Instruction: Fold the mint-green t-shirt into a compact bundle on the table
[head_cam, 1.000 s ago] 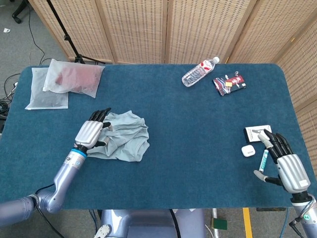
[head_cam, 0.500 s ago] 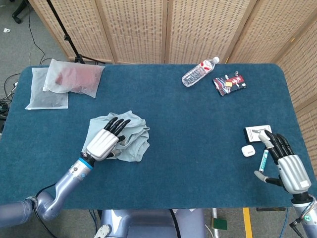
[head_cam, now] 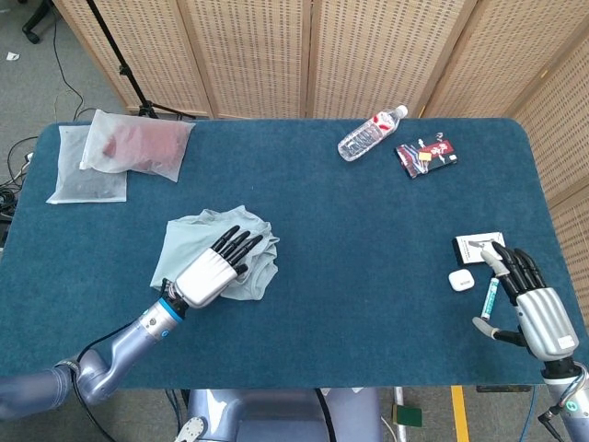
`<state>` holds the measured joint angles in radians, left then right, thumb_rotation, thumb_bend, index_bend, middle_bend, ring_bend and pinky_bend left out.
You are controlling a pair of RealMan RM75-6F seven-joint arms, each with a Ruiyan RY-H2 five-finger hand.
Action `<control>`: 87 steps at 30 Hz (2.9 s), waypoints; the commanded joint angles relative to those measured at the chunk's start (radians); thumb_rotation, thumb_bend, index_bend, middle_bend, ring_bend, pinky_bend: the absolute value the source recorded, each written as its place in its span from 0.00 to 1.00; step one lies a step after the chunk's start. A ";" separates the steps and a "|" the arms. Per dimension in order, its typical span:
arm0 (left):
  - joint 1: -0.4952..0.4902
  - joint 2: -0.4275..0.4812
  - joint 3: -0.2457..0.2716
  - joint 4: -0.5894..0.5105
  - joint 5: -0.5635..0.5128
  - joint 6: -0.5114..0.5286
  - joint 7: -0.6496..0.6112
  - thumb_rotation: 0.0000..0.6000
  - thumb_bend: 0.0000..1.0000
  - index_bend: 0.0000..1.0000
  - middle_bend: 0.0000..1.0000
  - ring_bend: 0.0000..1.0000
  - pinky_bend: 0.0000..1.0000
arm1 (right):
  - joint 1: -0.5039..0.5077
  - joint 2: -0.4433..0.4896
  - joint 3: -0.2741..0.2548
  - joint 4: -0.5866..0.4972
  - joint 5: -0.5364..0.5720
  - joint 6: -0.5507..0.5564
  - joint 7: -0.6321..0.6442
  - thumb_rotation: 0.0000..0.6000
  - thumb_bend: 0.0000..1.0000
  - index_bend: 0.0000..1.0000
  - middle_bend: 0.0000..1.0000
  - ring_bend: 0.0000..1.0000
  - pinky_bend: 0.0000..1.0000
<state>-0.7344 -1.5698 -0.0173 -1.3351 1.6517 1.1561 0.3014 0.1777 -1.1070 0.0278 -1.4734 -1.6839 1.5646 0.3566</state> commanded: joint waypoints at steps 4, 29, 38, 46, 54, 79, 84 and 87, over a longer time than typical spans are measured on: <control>-0.030 -0.041 0.026 0.085 0.098 0.030 0.020 1.00 0.38 0.68 0.00 0.00 0.00 | 0.000 0.001 -0.002 -0.002 -0.002 -0.002 -0.003 1.00 0.00 0.00 0.00 0.00 0.00; -0.119 -0.190 0.109 0.395 0.319 0.086 0.096 1.00 0.31 0.67 0.00 0.00 0.00 | 0.000 0.006 -0.003 -0.005 -0.004 -0.004 0.002 1.00 0.00 0.00 0.00 0.00 0.00; -0.113 -0.229 0.117 0.465 0.331 0.163 0.032 1.00 0.12 0.00 0.00 0.00 0.00 | -0.002 0.008 -0.004 -0.006 -0.003 -0.002 0.004 1.00 0.00 0.00 0.00 0.00 0.00; -0.097 -0.193 0.101 0.423 0.329 0.289 -0.056 1.00 0.10 0.00 0.00 0.00 0.00 | -0.002 0.009 -0.006 -0.010 -0.004 -0.007 -0.004 1.00 0.00 0.00 0.00 0.00 0.00; -0.080 -0.133 0.049 0.315 0.263 0.335 -0.150 1.00 0.06 0.00 0.00 0.00 0.00 | -0.002 0.008 -0.008 -0.014 -0.006 -0.009 -0.016 1.00 0.00 0.00 0.00 0.00 0.00; -0.047 -0.266 -0.093 0.348 -0.078 0.106 -0.327 1.00 0.06 0.00 0.00 0.00 0.00 | 0.004 0.003 -0.009 -0.013 -0.006 -0.023 -0.028 1.00 0.00 0.00 0.00 0.00 0.00; -0.066 -0.349 -0.114 0.437 -0.103 0.079 -0.337 1.00 0.06 0.00 0.00 0.00 0.00 | 0.006 0.006 -0.005 -0.009 0.006 -0.027 -0.011 1.00 0.00 0.00 0.00 0.00 0.00; -0.070 -0.384 -0.121 0.491 -0.125 0.049 -0.353 1.00 0.07 0.00 0.00 0.00 0.00 | 0.006 0.009 -0.004 -0.006 0.009 -0.029 0.000 1.00 0.00 0.00 0.00 0.00 0.00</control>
<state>-0.7972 -1.9299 -0.1291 -0.8735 1.5438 1.2257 -0.0401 0.1835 -1.0991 0.0238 -1.4801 -1.6758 1.5366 0.3546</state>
